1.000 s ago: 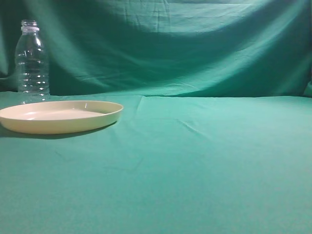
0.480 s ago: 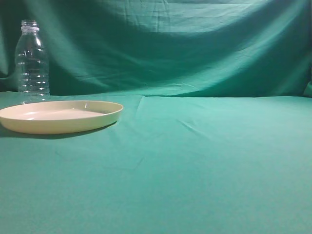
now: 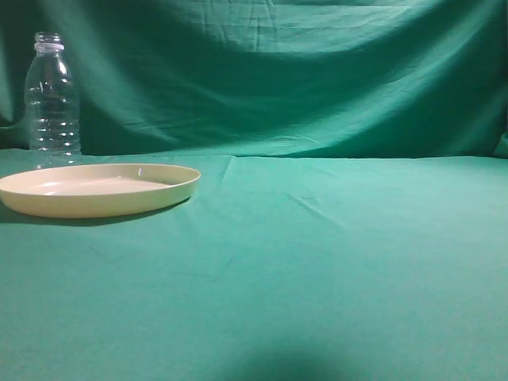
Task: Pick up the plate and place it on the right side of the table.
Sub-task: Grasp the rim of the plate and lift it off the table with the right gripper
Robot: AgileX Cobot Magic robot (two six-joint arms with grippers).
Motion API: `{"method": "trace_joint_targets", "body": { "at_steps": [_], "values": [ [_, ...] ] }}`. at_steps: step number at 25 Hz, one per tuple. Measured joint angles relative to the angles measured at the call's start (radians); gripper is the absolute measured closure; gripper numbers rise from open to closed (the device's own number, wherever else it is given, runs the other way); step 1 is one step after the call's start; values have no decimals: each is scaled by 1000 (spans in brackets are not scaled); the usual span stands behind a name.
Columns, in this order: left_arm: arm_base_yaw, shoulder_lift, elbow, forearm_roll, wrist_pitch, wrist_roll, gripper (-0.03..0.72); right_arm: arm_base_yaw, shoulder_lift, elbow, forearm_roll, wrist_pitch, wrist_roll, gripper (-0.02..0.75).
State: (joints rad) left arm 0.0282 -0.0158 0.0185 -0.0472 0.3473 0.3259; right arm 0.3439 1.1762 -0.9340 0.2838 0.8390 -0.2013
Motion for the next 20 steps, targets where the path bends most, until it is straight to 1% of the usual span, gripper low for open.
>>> {"method": "trace_joint_targets", "body": {
  "at_steps": [4,5,6,11,12,13,14,15,17,20],
  "values": [
    [0,0,0,0,0,0,688,151,209,-159,0,16,0,738],
    [0,0,0,0,0,0,688,151,209,-159,0,16,0,738],
    [0,0,0,0,0,0,688,209,312,-250,0,27,0,738],
    [0,0,0,0,0,0,688,292,549,-486,0,29,-43,738],
    [0,0,0,0,0,0,688,304,593,-523,2,26,-61,691],
    [0,0,0,0,0,0,688,309,628,-564,5,19,-73,691],
    [0,0,0,0,0,0,688,313,668,-602,7,7,-85,620],
    [0,0,0,0,0,0,688,316,706,-632,7,-3,-87,570],
    [0,0,0,0,0,0,688,316,770,-692,7,-13,-91,442],
    [0,0,0,0,0,0,688,316,849,-747,8,-23,-93,246]
  ]
}}
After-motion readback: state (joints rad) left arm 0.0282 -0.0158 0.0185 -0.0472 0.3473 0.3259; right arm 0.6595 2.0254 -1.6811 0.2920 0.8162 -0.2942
